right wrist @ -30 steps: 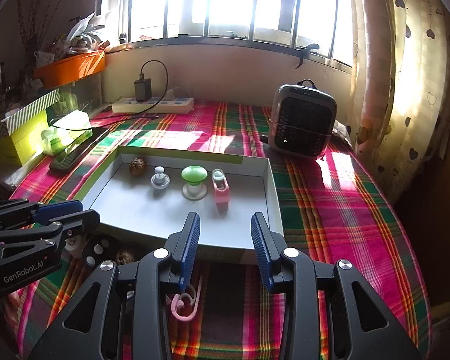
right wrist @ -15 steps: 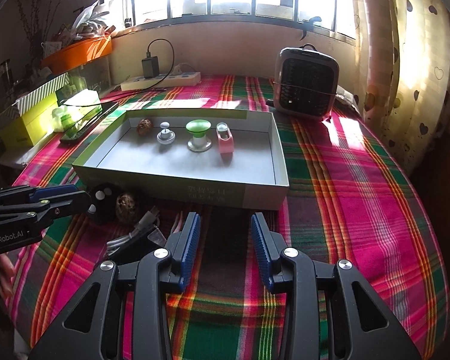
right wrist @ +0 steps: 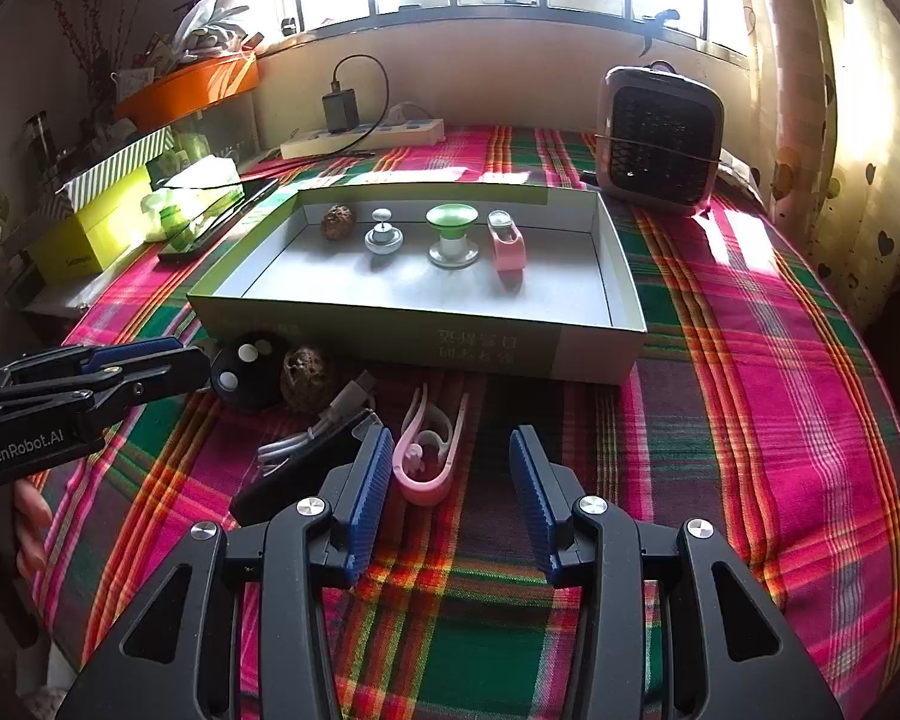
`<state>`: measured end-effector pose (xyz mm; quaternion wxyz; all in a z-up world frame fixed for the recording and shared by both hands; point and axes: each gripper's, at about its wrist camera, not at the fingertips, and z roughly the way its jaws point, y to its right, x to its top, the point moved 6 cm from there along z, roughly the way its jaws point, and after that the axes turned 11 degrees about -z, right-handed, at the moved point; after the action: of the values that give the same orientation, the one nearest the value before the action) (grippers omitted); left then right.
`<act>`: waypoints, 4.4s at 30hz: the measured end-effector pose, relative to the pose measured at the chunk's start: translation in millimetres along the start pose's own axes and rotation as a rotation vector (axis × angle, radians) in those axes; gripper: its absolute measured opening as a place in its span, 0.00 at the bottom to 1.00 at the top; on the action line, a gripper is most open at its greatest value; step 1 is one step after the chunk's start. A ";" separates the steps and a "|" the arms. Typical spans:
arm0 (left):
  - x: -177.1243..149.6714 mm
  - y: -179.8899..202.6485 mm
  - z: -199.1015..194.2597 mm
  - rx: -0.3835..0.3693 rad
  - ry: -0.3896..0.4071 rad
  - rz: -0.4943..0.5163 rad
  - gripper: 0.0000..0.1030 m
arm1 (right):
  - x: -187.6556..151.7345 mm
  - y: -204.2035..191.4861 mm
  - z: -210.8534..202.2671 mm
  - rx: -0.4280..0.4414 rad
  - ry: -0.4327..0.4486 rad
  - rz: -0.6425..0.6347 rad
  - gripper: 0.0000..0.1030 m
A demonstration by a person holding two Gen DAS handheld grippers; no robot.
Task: Organize objects
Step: 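Close the right tool on the pink oval piece while the left tool approaches the white jar, then close the left tool on the white round jar, then lift and carry the white jar and pink piece over the box with both tools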
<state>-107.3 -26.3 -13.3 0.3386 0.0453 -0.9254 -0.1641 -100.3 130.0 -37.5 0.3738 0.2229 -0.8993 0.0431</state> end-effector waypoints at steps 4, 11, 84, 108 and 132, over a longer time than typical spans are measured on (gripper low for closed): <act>-0.3 -2.2 0.3 0.006 -0.003 -0.003 0.33 | 0.1 -0.1 0.7 0.002 0.000 -0.002 0.41; -0.3 -4.1 1.5 0.014 -0.002 -0.005 0.36 | 0.3 2.7 0.1 -0.033 -0.012 -0.015 0.41; 13.0 -37.6 24.9 0.171 -0.005 -0.019 0.29 | 5.8 7.9 23.5 0.046 -0.078 -0.101 0.18; 14.2 -39.8 23.5 0.176 -0.002 -0.021 0.25 | 6.0 8.4 22.7 0.046 -0.078 -0.097 0.18; 23.1 -24.2 3.0 0.134 0.037 -0.003 0.25 | 13.5 9.2 6.9 0.050 -0.042 -0.077 0.18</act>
<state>-127.7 -52.8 -9.4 0.3518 0.0722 -0.9278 -0.1013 -117.2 131.6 -32.3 0.3506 0.2676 -0.8963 0.0463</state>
